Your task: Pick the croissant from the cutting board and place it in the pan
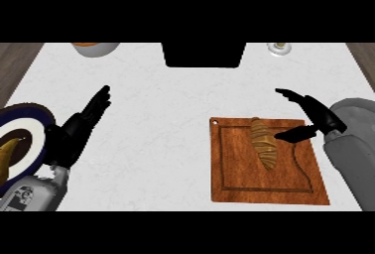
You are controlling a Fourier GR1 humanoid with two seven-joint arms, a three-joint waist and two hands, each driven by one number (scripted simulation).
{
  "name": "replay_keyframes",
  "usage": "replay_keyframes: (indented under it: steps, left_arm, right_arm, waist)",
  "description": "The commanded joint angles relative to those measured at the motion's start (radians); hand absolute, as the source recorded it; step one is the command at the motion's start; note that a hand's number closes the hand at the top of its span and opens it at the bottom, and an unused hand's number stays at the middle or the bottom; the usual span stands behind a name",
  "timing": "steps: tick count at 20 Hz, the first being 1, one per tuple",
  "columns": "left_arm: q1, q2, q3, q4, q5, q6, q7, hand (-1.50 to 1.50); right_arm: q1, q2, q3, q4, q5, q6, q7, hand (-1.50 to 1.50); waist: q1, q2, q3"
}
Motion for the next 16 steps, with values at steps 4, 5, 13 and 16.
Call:
replay_keyframes:
  steps: [4,5,13,16]
  left_arm:
    - [-0.027,-0.024,0.001,-0.014,-0.009,0.005,0.046,0.0]
    - [0.004,-0.007,0.005,-0.027,-0.015,-0.002,0.022,0.0]
    - [-0.036,-0.02,0.043,0.006,-0.002,-0.022,0.044,0.0]
    - [0.009,-0.037,0.026,0.021,-0.043,-0.024,-0.017,0.0]
  right_arm:
    - [-0.191,-0.048,0.139,0.017,0.125,0.245,0.226,-1.5]
    - [-0.218,-0.044,0.158,0.029,0.134,0.291,0.254,-1.5]
    - [-0.369,0.072,0.212,0.07,0.088,0.681,0.488,-1.5]
    - [-0.405,0.174,0.199,0.11,0.08,0.718,0.584,-1.5]
  waist:
    - [0.004,-0.001,-0.001]
    - [0.013,-0.001,-0.001]
    - [-0.005,-0.002,0.0]
    - [-0.005,-0.001,0.0]
